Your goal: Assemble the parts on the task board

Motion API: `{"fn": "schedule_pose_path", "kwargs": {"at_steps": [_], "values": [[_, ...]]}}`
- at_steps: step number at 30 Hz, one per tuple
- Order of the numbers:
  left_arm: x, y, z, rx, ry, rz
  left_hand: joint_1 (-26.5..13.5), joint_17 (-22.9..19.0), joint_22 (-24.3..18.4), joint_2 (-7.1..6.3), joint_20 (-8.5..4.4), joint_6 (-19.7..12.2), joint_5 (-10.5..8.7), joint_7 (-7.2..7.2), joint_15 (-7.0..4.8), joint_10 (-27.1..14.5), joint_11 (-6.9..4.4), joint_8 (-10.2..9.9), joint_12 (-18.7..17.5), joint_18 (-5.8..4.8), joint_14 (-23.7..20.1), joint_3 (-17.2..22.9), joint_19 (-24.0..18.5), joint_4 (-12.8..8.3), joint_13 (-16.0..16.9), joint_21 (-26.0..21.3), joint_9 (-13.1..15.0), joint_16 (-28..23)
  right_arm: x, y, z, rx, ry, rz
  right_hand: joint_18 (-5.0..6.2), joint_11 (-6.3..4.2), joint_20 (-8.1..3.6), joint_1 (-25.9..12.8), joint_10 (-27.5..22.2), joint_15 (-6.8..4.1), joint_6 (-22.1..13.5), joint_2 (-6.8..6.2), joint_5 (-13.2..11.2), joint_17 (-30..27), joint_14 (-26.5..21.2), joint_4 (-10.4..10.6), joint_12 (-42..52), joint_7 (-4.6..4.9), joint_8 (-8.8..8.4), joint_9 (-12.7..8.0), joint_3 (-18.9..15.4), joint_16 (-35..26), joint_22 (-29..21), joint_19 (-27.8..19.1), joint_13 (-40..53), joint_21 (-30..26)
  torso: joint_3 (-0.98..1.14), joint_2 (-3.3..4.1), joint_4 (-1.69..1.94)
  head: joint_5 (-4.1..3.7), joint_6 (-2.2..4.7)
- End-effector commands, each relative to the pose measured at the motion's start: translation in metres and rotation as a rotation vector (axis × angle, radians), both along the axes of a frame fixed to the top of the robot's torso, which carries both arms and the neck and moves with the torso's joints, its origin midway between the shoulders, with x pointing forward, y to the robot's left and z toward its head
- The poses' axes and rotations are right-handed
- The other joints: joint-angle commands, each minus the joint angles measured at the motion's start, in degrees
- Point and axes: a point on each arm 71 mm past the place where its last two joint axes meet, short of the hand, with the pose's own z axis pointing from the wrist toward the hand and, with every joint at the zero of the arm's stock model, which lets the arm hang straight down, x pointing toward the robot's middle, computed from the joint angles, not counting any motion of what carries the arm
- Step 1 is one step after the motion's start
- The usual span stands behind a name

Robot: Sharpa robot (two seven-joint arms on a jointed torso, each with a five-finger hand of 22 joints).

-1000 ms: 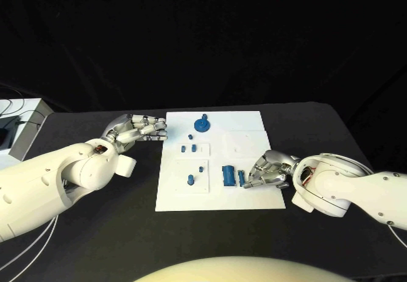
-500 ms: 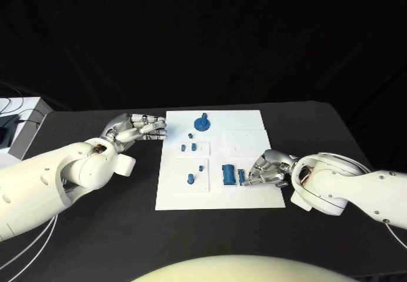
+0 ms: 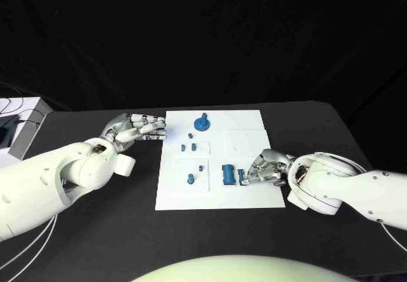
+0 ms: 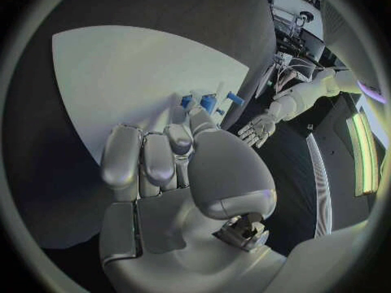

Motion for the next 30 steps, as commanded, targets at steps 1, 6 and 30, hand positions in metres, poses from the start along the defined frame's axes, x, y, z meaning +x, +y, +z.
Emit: {"fn": "schedule_pose_path", "kwargs": {"at_steps": [1, 6, 30], "values": [[-0.001, -0.002, 0.0, -0.012, -0.001, -0.014, 0.0, 0.0, -0.1, 0.29, 0.28, -0.2, 0.14, -0.02, 0.06, -0.3, -0.03, -0.2, -0.2, 0.33, -0.4, -0.3, -0.1, 0.0, 0.0, -0.2, 0.0, 0.4, 0.001, -0.001, -0.001, -0.028, -0.029, -0.008, -0.91, -0.01, -0.34, -0.1, 0.3, -0.44, 0.4, -0.18, 0.0, 0.0, 0.0, -0.3, 0.1, -0.04, 0.01, -0.1, -0.1, 0.0, 8.6, 3.1, 0.1, 0.1, 0.02, 0.02, -0.01, -0.04, -0.05], [-0.001, -0.002, 0.0, -0.012, 0.0, -0.014, 0.0, 0.0, -0.1, 0.29, 0.28, -0.2, 0.14, -0.02, 0.06, -0.3, -0.03, -0.2, -0.2, 0.33, -0.4, -0.3, -0.1, 0.0, 0.0, -0.2, 0.0, 0.4, 0.001, -0.001, -0.001, -0.032, -0.033, -0.007, -0.93, -0.03, -0.36, -0.4, 0.4, -0.45, 0.5, -0.08, 0.0, 0.1, 0.0, -0.4, 0.2, -0.07, -0.03, -0.2, -0.1, 0.0, 8.6, 3.1, 0.2, 0.3, 0.03, 0.0, 0.03, 0.06, -0.05], [0.003, -0.002, -0.001, -0.055, 0.003, 0.008, -0.1, 0.0, -0.1, 0.21, 0.27, -0.2, 0.07, -0.43, 0.02, -0.1, -0.17, -0.2, -0.1, 0.34, -0.3, -0.5, 0.0, 0.0, 0.0, -0.2, 0.0, 0.4, 0.025, -0.02, 0.023, 0.571, -0.263, -0.152, 0.88, 2.35, 1.33, -0.5, -6.7, 1.3, -2.7, -1.88, 0.6, -6.8, -1.4, 1.6, -9.4, 3.31, -6.51, -6.0, -0.6, -7.1, 5.3, 0.9, -6.4, -13.5, -0.21, -0.84, -0.16, 0.32, 1.52]]}}
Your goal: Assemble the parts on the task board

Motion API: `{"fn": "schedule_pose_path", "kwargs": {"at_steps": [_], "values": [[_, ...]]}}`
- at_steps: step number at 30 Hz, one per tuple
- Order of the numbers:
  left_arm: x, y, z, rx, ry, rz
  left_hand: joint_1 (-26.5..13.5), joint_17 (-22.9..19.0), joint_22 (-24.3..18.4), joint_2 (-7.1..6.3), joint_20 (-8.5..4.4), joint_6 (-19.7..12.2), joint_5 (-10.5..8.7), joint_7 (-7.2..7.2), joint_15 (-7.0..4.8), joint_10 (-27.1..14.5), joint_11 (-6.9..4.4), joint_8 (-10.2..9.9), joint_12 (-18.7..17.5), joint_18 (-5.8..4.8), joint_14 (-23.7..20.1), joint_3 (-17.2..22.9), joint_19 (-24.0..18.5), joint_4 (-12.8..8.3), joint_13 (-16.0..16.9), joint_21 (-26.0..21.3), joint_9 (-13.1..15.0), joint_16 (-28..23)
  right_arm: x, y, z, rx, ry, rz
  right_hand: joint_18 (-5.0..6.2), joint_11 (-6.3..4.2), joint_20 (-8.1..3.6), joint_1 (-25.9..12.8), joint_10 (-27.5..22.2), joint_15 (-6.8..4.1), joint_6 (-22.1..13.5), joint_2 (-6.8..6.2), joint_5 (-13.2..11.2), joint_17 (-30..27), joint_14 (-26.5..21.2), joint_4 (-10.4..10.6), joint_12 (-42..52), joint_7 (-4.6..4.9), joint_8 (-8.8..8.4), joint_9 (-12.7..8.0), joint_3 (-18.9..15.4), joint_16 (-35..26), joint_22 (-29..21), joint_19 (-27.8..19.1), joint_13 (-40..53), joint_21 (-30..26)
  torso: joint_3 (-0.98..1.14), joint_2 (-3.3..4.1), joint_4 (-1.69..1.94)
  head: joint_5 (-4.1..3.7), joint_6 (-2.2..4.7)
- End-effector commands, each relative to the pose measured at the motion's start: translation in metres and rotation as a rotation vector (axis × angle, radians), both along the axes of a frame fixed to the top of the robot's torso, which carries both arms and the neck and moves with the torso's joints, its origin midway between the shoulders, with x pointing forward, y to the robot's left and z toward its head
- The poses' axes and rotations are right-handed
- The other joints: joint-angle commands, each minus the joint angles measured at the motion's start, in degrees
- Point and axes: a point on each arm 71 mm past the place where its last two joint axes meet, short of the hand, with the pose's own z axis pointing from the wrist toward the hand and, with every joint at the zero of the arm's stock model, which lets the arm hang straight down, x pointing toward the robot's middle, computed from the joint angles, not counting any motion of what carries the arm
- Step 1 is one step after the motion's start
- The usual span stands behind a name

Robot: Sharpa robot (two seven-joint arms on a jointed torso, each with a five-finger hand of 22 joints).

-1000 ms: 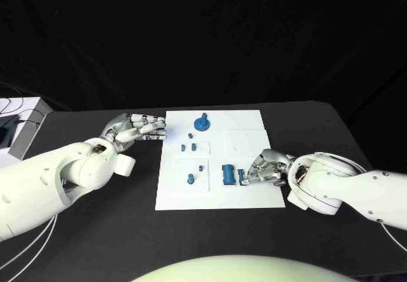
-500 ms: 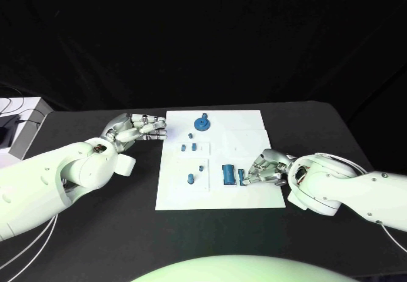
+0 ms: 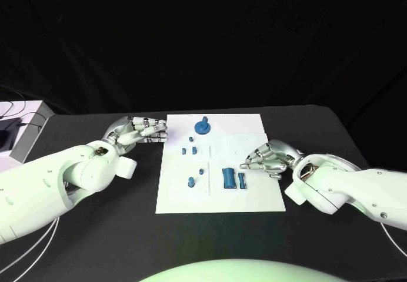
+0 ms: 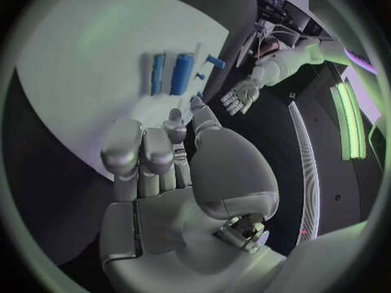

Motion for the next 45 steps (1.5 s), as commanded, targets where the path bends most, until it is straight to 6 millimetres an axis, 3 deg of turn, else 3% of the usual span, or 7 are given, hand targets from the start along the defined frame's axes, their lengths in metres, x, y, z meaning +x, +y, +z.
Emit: {"fn": "schedule_pose_path", "kwargs": {"at_steps": [1, 22, 23, 25, 31, 34, 45], "values": [[0.002, -0.001, 0.0, -0.051, -0.005, 0.009, 0.0, 0.0, 0.0, 0.24, 0.24, 0.0, 0.05, -0.68, -0.07, 0.1, -0.3, -0.1, 0.0, 0.36, -0.1, -0.5, 0.0, 0.0, 0.0, -0.2, 0.0, 0.3, 0.014, -0.008, 0.013, 0.29, -0.137, -0.078, 1.29, 0.51, 0.57, 0.8, -2.7, 0.42, -0.3, 0.31, 0.2, -3.5, -1.1, -0.7, -4.5, 1.01, -1.57, -2.4, 0.0, -3.9, 4.1, 0.2, -3.2, -7.2, -0.26, -0.77, -0.21, 0.19, 0.83], [0.032, 0.009, -0.008, -0.099, -0.07, 0.229, -1.3, -1.1, -0.9, 1.01, 4.13, -8.1, -2.04, -4.44, 2.89, -3.3, 1.08, -0.7, -0.7, -0.17, -15.9, -5.9, -10.3, -2.3, -0.2, -2.4, -0.4, -3.0, 0.105, -0.035, 0.005, 0.482, -0.296, -0.257, 0.85, 7.36, 9.79, 7.1, -1.8, 8.86, -4.7, 3.11, -0.7, -39.0, -11.0, -7.0, -43.3, 6.43, -4.5, -37.6, 1.4, -55.5, -39.5, -19.7, -64.2, -48.2, 0.34, -4.12, -1.44, 2.48, 7.52], [0.029, 0.005, -0.011, -0.077, -0.038, 0.161, -26.1, -4.1, -4.7, 2.65, -9.13, -59.4, -19.14, -10.11, -7.9, -20.6, -8.8, -3.9, -4.0, -5.2, -60.9, 1.3, -58.9, -6.8, -3.5, -6.1, -3.6, -5.9, 0.103, -0.037, 0.003, 0.417, -0.272, -0.283, -4.38, 1.55, 6.09, -15.1, -22.6, 5.19, -22.5, 0.55, -15.0, -55.4, -32.7, 0.1, -49.6, -2.37, -8.17, -43.3, 4.3, -64.5, -74.9, -38.5, -67.8, -52.2, 0.01, -3.74, -1.31, 2.13, 6.87], [0.029, 0.005, -0.011, -0.077, -0.039, 0.163, -28.0, -4.1, -4.7, 2.65, -9.13, -59.4, -19.14, -10.11, -7.9, -61.6, -8.8, -3.9, -4.0, -5.2, -60.9, 1.3, -58.9, -6.8, -3.5, -6.1, -3.6, -5.9, 0.103, -0.035, 0.003, 0.422, -0.271, -0.284, -4.38, 1.55, 6.09, -16.4, -24.1, 5.19, -63.5, 0.55, -15.0, -55.4, -34.8, 0.1, -49.6, -2.37, -8.17, -43.3, 4.3, -64.5, -74.9, -40.6, -67.8, -52.2, 0.02, -3.85, -1.32, 2.15, 6.98], [0.024, -0.004, -0.01, -0.074, -0.049, 0.194, -40.5, -4.1, -4.7, 2.65, -9.13, -59.4, -19.14, -10.11, -7.9, -61.6, -8.8, -3.9, -4.0, -5.2, -60.9, 1.3, -58.9, -6.8, -3.5, -6.1, -3.6, -5.9, 0.094, -0.014, 0.005, 0.495, -0.261, -0.299, -4.38, 1.55, 6.09, -66.9, -69.8, 5.19, -63.5, 0.55, -15.0, -55.4, -82.3, 0.1, -49.6, -2.37, -8.17, -43.3, 4.3, -64.5, -74.9, -84.0, -67.8, -52.2, 0.31, -5.81, -1.49, 2.6, 8.92], [0.02, -0.011, -0.01, -0.07, -0.056, 0.22, -84.8, -4.1, -4.7, 2.65, -9.13, -59.4, -19.14, -10.11, -7.9, -61.6, -8.8, -3.9, -4.0, -5.2, -60.9, 1.3, -58.9, -6.8, -3.5, -6.1, -3.6, -5.9, 0.085, 0.004, 0.007, 0.555, -0.247, -0.313, -4.38, 1.55, 6.09, -66.9, -69.8, 5.19, -63.5, 0.55, -15.0, -55.4, -82.3, 0.1, -49.6, -2.37, -8.17, -43.3, 4.3, -64.5, -74.9, -84.0, -67.8, -52.2, 0.51, -7.2, -1.6, 2.92, 10.29], [-0.012, -0.047, -0.007, -0.022, -0.084, 0.357, -84.8, -4.1, -4.7, 2.65, -9.13, -59.4, -19.14, -10.11, -7.9, -61.6, -8.8, -3.9, -4.0, -5.2, -60.9, 1.3, -58.9, -6.8, -3.5, -6.1, -3.6, -5.9, 0.052, 0.057, 0.018, 0.729, -0.179, -0.363, -4.38, 1.55, 6.09, -66.9, -69.8, 5.19, -63.5, 0.55, -15.0, -55.4, -82.3, 0.1, -49.6, -2.37, -8.17, -43.3, 4.3, -64.5, -74.9, -84.0, -67.8, -52.2, 0.7, -8.54, -1.71, 3.23, 11.61]]}}
